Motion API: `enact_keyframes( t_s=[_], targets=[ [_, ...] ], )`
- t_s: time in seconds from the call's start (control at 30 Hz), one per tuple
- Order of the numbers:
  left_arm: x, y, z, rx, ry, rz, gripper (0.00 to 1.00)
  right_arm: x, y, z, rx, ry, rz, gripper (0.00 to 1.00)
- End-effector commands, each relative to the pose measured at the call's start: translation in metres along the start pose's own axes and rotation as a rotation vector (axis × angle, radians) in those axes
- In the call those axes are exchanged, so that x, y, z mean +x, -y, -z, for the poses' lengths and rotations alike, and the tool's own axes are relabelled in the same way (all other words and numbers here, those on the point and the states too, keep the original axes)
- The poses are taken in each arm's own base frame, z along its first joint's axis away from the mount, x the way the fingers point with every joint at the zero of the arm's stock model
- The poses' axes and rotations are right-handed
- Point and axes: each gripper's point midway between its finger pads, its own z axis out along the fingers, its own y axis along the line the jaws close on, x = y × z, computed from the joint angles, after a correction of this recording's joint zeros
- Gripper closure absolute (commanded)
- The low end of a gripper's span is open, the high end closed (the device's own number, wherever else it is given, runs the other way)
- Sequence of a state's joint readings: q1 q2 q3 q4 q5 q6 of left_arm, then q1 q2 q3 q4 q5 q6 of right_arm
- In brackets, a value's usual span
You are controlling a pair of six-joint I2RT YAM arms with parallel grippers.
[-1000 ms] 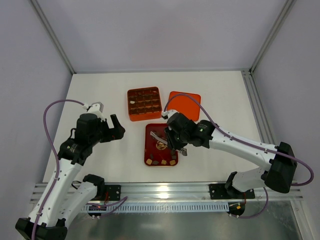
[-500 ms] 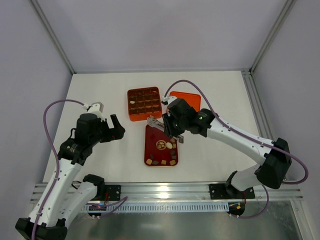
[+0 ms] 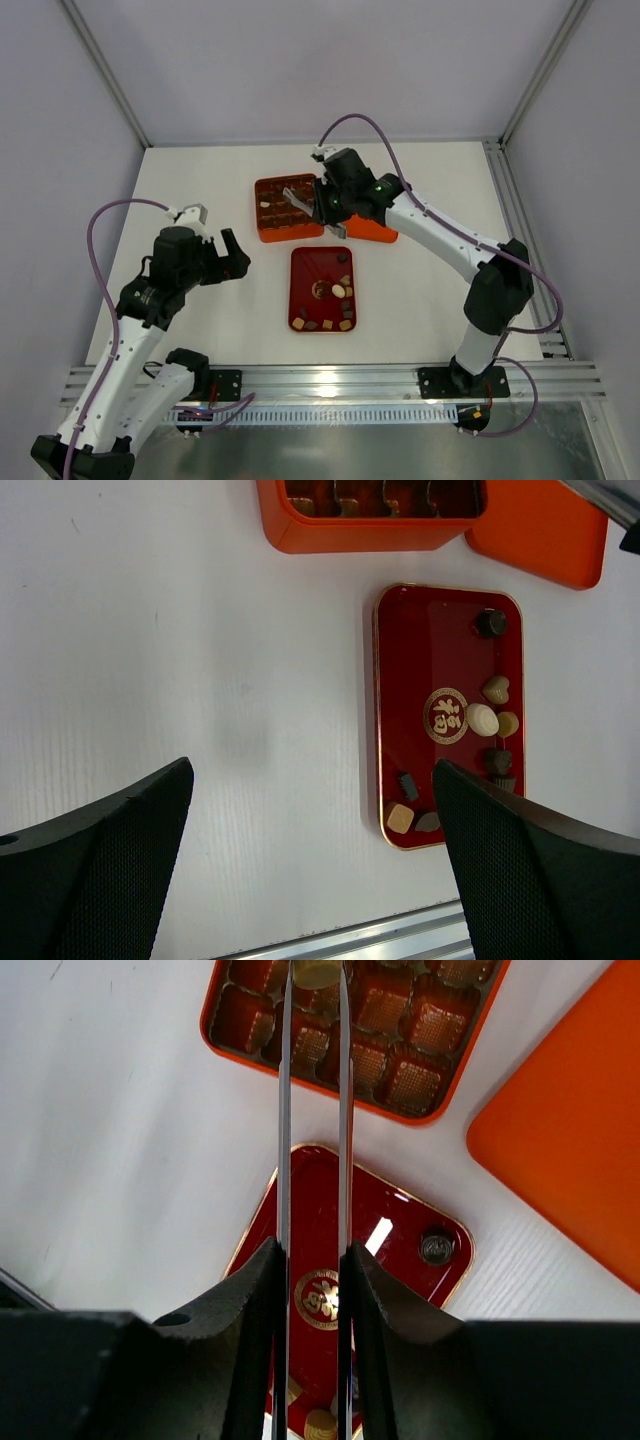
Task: Pack the chocolate
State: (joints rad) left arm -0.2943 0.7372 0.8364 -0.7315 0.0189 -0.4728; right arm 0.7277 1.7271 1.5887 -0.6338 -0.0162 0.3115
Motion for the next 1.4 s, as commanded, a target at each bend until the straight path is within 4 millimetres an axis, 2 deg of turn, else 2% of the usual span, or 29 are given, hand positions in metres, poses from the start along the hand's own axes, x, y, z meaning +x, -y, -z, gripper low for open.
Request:
enact_keyframes(
  t_s=[0.0, 0.03, 0.2, 0.3, 0.57, 0.83, 1.17, 1.37],
  targets=[
    [-0.005, 0.002, -0.001, 0.003, 0.021, 0.007, 0.00, -0.036, -0.014, -0.009, -0.052, 0.078, 0.024, 0.66],
    [-0.004, 0.001, -0.001, 0.001, 0.019, 0.006, 0.00, -0.044, -0.017, -0.010, -0.057, 0.090, 0.023, 0.66],
    [-0.005, 0.002, 0.000, 0.003, 0.023, 0.008, 0.00, -0.049, -0.020, -0.037, -0.061, 0.071, 0.018, 0.66],
    [-0.005, 0.002, 0.000, 0.005, 0.024, 0.006, 0.01, -0.051, -0.017, -0.044, -0.042, 0.069, 0.016, 0.66],
    [-0.005, 0.002, -0.001, 0.004, 0.022, 0.005, 0.01, -0.045, -0.010, -0.063, -0.007, 0.049, 0.017, 0.66],
    [-0.004, 0.002, -0.001, 0.003, 0.017, 0.005, 0.00, -0.039, -0.006, -0.071, 0.006, 0.035, 0.016, 0.60],
    [-0.005, 0.002, -0.001, 0.002, 0.021, 0.007, 0.00, -0.045, -0.001, -0.074, 0.038, 0.051, 0.018, 0.59],
    [-0.005, 0.003, -0.001, 0.005, 0.022, 0.006, 0.00, -0.051, -0.002, -0.066, 0.041, 0.070, 0.020, 0.59]
  ],
)
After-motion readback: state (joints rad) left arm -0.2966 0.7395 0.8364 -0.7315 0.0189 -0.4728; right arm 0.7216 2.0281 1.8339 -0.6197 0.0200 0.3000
